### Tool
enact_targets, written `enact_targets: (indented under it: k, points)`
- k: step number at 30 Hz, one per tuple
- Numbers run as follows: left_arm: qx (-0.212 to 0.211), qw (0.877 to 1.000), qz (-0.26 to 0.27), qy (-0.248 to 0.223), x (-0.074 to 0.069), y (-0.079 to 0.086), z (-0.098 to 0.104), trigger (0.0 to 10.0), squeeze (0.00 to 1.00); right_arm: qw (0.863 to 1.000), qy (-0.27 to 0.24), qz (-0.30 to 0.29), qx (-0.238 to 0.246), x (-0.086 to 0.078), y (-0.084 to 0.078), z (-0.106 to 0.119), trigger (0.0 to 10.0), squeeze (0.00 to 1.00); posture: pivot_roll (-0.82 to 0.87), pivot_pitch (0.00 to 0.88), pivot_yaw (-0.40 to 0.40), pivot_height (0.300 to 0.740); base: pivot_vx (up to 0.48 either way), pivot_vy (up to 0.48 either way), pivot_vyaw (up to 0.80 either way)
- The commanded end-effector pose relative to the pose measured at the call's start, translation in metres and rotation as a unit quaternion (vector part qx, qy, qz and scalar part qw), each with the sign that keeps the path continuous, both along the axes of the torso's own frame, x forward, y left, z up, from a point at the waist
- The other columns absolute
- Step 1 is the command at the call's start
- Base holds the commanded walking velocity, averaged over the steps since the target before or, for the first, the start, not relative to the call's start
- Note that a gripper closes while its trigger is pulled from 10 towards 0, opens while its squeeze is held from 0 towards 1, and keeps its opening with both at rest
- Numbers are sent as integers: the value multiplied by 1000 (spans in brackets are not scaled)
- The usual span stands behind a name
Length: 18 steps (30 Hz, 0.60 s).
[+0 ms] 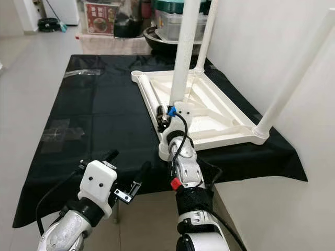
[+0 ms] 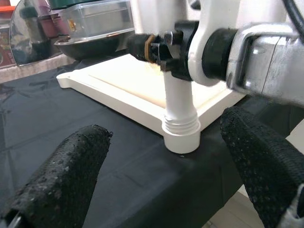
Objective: Building children table
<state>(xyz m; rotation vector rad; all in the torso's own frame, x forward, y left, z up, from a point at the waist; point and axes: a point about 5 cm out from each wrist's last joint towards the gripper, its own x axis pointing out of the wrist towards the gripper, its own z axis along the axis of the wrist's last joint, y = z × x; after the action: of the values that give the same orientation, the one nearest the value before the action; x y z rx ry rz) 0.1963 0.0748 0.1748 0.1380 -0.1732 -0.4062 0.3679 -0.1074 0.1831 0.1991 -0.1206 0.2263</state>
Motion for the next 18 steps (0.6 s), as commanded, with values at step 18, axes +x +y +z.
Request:
enact_targets:
  k: [18]
  points:
    - [7, 1000, 2, 4, 1, 1, -2, 10000, 0, 825, 55, 550, -116, -22, 5, -3, 10000, 0, 155, 40, -94, 740, 0, 0, 0]
